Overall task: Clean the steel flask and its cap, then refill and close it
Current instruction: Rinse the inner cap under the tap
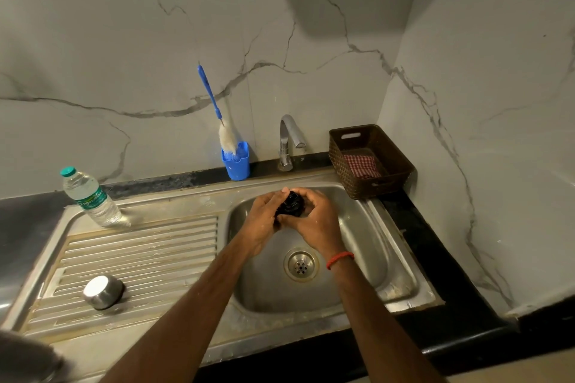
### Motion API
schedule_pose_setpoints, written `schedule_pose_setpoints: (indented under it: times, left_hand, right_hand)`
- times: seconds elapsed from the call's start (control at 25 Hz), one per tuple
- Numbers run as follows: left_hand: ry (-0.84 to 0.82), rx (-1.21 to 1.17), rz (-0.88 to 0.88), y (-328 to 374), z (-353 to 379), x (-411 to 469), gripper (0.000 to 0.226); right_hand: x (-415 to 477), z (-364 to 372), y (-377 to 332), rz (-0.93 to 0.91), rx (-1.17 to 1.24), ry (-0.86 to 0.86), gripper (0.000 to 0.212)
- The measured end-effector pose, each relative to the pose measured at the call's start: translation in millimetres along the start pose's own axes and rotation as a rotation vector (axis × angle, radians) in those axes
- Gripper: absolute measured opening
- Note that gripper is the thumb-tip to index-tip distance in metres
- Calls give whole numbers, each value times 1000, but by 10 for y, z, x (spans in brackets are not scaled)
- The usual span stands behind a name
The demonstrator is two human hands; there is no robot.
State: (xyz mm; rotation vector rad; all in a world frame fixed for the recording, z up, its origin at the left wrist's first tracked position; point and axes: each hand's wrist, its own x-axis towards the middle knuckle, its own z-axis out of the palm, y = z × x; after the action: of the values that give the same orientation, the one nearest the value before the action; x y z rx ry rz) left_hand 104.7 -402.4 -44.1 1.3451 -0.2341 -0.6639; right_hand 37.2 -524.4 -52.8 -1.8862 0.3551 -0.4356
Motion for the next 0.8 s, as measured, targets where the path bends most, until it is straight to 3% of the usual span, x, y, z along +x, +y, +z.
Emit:
schedule_pose_setpoints:
  times: [0.08, 0.36, 0.52, 0.68, 0.8]
  left_hand:
    - [11, -66, 21, -48, 66, 3, 47]
    - [65, -225, 68, -51, 113, 51, 29]
    - [114, -209, 72, -75, 76, 101, 30]
    - [206, -99, 96, -98, 87, 163, 16]
    - [159, -169, 64, -56, 103, 161, 37]
  right_hand:
    - [10, 12, -25, -4, -2, 18, 58]
    - [64, 14, -103, -62, -39, 35, 57]
    - [103, 16, -94, -93, -51, 22, 56]
    - [121, 44, -72, -158, -126, 12, 54]
    - [185, 7, -89, -169, -154, -17, 55]
